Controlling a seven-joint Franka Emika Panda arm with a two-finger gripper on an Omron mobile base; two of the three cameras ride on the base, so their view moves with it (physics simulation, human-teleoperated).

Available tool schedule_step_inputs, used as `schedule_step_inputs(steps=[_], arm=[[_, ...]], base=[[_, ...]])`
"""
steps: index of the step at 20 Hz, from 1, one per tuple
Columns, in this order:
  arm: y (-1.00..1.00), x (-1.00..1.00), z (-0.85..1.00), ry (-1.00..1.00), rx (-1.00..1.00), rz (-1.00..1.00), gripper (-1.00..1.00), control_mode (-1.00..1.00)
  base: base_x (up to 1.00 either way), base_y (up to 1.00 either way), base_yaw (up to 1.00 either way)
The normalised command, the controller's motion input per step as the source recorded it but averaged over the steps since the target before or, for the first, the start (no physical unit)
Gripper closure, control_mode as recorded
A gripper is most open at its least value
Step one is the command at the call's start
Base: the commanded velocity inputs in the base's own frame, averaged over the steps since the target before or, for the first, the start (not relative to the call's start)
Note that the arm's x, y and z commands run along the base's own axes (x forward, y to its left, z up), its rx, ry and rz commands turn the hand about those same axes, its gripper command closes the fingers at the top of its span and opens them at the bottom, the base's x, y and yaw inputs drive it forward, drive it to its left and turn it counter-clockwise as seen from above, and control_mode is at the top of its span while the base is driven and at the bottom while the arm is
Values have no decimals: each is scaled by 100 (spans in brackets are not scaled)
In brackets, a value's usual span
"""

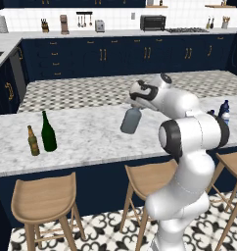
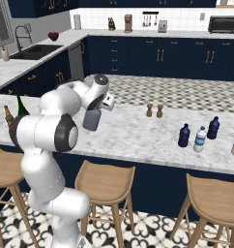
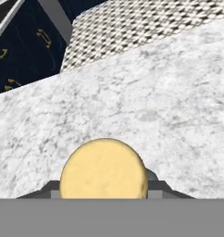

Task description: Move the plastic bottles in the middle to the plastics group, and the glass bottles in the middle to the glass group.

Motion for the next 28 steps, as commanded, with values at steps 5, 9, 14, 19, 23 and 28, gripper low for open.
schedule_step_inputs(steps=[5,9,14,19,23,28], arm=[[49,-9,29,-5,0,6,100,-100],[56,1,7,-17,-1,2,100,-100],[67,-6,1,-13,-4,4,100,-100],[61,-14,0,-1,-7,7,100,-100],[52,-4,10,0,-2,8,100,-100],[66,-4,0,0,-1,8,100,-100]], base=[[0,0,0],[0,0,0],[0,0,0],[0,0,0],[0,0,0],[0,0,0]])
